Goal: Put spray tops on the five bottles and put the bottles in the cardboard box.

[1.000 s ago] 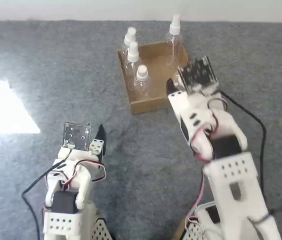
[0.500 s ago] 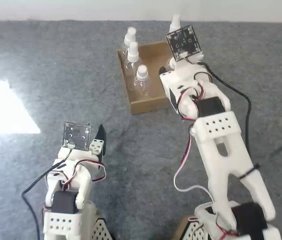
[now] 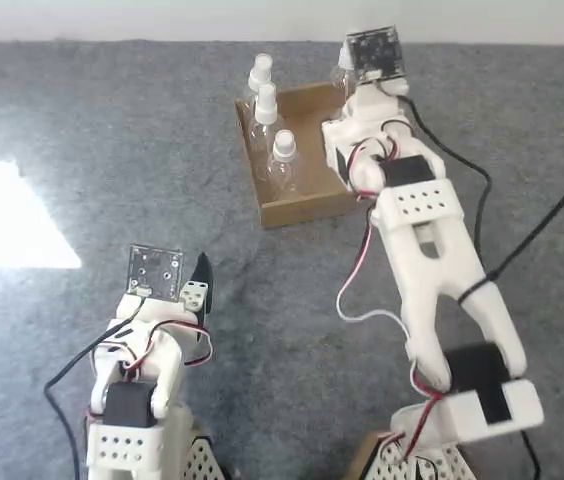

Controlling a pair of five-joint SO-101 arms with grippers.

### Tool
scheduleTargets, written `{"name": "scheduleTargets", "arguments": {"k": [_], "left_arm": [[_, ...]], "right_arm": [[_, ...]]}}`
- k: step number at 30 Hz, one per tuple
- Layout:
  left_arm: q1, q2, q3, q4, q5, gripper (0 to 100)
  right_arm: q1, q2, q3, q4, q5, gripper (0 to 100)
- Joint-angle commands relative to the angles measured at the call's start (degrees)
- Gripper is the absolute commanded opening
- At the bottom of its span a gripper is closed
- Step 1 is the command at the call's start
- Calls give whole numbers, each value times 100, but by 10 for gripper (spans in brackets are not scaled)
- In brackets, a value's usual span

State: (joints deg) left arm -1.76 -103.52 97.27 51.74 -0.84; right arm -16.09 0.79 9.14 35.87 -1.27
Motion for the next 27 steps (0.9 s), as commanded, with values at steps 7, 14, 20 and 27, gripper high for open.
{"name": "scheduleTargets", "arguments": {"k": [7, 14, 20, 27], "left_arm": [[-26, -70, -75, 18, -18, 111], [-26, -70, -75, 9, -18, 111], [-26, -70, -75, 9, -18, 111], [-26, -70, -75, 18, -18, 111]], "right_arm": [[198, 796, -993, -119, -202, 100], [198, 1262, -1257, -127, -202, 100], [198, 1622, -1459, -110, -202, 100], [198, 2062, -1714, -101, -202, 101]]}}
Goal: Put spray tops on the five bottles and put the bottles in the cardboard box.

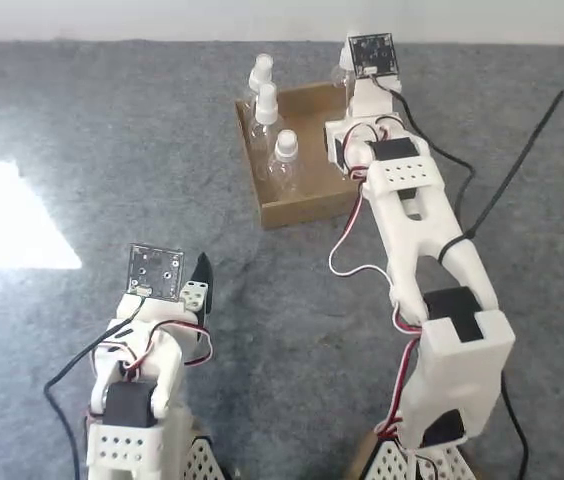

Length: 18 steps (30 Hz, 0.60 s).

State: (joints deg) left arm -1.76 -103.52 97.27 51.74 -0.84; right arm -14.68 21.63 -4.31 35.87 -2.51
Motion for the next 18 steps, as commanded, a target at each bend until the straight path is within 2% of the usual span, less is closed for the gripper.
{"name": "scheduleTargets", "arguments": {"k": [1, 18], "left_arm": [[-26, -70, -75, 18, -18, 111], [-26, -70, -75, 26, -18, 111]], "right_arm": [[57, 31, -396, -101, -79, 102], [66, 154, -404, -92, -44, 106]]}}
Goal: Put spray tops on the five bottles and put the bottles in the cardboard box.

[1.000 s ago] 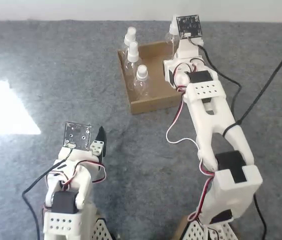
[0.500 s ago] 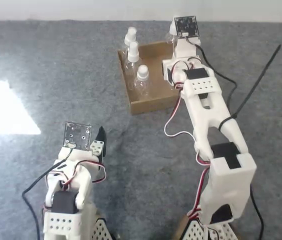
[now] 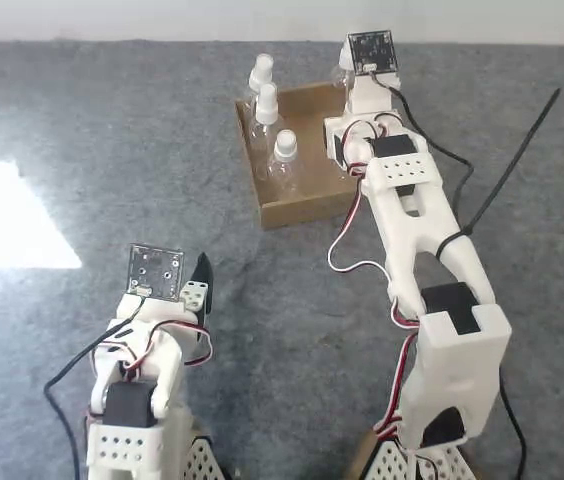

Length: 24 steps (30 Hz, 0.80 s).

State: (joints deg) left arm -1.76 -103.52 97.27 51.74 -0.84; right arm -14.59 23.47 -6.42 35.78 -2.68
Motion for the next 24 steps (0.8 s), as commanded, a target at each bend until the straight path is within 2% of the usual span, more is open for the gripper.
{"name": "scheduleTargets", "arguments": {"k": [1, 7, 13, 20, 24], "left_arm": [[-26, -70, -75, 26, -18, 111], [-26, -70, -75, 26, -18, 111], [-26, -70, -75, 26, -18, 111], [-26, -70, -75, 26, -18, 111], [-26, -70, -75, 26, -18, 111]], "right_arm": [[57, -31, -193, -66, -26, 107], [57, -31, -211, 75, -18, 109], [75, -31, -193, 75, -35, 232], [75, -31, -193, 75, -18, 253], [57, -31, -193, 84, -18, 318]]}}
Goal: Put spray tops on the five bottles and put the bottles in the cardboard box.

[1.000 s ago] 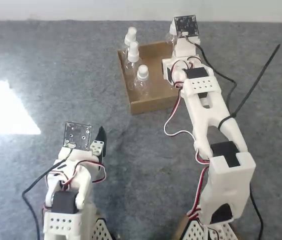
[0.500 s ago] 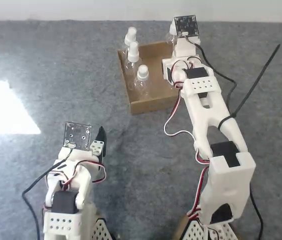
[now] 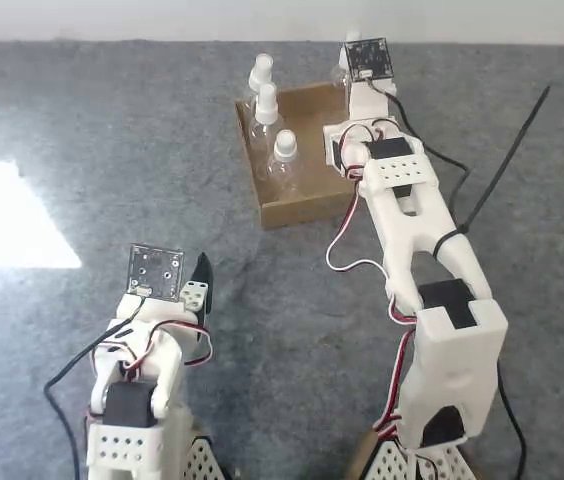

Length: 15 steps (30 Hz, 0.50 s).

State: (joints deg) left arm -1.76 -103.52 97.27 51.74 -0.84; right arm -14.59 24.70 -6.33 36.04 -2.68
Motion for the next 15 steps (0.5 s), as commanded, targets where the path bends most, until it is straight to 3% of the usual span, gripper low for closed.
{"name": "scheduleTargets", "arguments": {"k": [1, 15], "left_arm": [[-26, -70, -75, 26, -18, 111], [-26, -70, -75, 26, -18, 111]], "right_arm": [[48, -154, -202, 75, -18, 325], [-110, -215, -229, 365, -18, 328]]}}
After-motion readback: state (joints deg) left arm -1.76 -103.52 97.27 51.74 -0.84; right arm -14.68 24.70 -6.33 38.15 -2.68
